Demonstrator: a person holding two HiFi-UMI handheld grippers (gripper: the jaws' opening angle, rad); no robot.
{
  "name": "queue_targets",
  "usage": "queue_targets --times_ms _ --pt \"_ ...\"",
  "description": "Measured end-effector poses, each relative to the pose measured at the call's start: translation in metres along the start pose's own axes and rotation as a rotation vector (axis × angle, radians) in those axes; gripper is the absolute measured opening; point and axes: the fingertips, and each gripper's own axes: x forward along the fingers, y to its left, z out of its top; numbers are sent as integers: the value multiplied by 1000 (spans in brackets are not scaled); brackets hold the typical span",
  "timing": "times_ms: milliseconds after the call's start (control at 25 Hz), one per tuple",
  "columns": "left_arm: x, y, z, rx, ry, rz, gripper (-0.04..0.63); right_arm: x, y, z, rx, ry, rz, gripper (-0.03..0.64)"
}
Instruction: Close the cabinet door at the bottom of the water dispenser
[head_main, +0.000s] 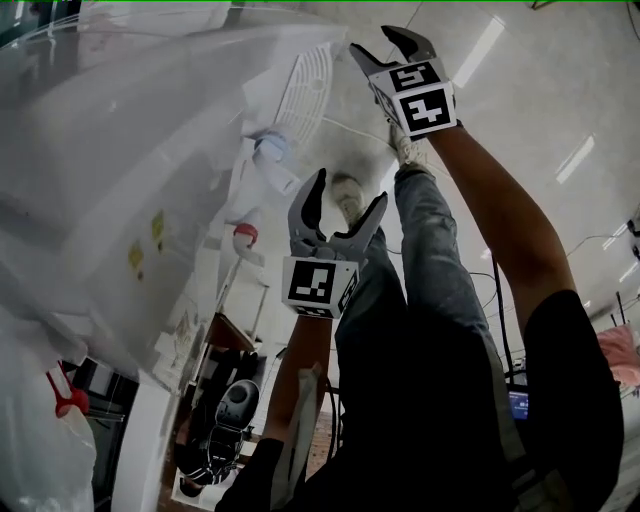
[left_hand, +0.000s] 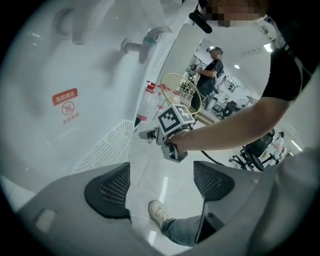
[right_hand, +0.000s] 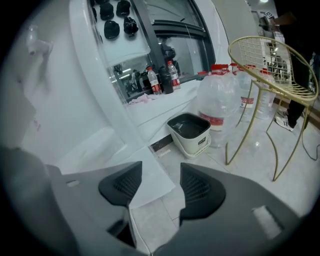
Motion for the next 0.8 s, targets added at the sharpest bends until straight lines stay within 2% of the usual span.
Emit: queue_targets --times_ms 400,640,800 --pt "-45 -44 16 128 -52 -94 407 -127 -13 -8 35 -87 -159 239" --pt "-105 -75 30 176 -100 -143 393 -231 19 -13 76 -167 -236 238" --pt "-150 -94 50 197 -158 -173 369 -306 58 -8 93 -228 -260 238"
